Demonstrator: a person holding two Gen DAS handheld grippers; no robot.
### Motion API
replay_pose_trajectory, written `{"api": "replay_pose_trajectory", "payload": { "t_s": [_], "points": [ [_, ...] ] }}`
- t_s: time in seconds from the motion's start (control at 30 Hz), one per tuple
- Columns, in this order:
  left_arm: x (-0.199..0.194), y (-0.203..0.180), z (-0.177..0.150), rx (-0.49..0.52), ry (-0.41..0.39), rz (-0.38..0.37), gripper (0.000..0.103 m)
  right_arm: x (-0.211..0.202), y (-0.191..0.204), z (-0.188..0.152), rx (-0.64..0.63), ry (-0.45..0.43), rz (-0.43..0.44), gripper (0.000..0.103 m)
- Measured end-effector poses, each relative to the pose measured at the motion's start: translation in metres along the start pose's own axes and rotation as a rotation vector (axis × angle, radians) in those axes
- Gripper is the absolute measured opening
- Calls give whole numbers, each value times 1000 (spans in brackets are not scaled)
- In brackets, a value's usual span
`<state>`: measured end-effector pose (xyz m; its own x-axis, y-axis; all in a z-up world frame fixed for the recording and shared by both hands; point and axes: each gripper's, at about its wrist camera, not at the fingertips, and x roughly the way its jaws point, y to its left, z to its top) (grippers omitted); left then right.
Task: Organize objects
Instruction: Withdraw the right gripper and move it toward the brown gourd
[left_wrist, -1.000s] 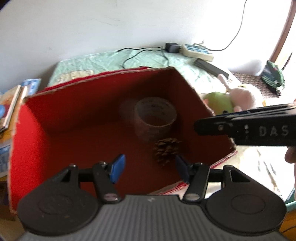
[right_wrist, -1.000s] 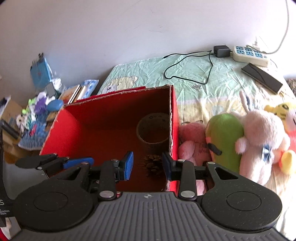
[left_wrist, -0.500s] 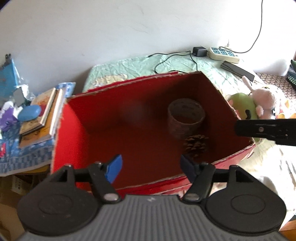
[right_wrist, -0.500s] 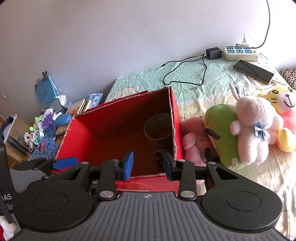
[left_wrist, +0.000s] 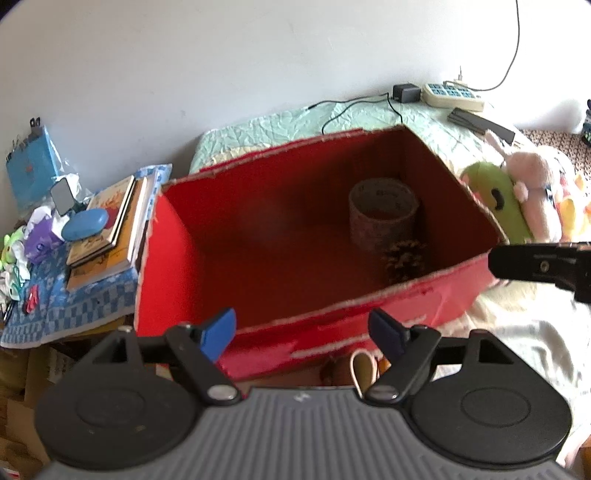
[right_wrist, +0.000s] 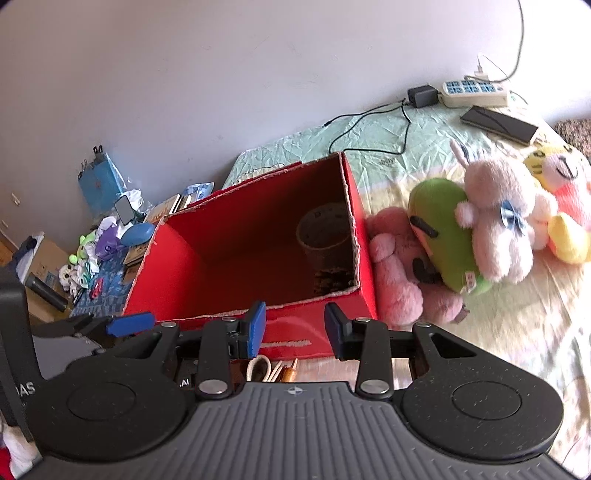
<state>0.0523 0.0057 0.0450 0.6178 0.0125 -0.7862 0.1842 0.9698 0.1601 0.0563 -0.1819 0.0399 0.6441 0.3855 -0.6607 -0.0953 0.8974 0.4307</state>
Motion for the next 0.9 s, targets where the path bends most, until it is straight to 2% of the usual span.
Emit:
{"api": "replay_pose_trajectory", "payload": {
  "t_s": [0.23,0.9],
  "points": [
    [-2,-1,-13,5,18,-3,81,1,3,-14,5,21,0,38],
    [18,-9,-45,23,132,-18,82,21,4,-55,35,153,-11,38]
  ]
}}
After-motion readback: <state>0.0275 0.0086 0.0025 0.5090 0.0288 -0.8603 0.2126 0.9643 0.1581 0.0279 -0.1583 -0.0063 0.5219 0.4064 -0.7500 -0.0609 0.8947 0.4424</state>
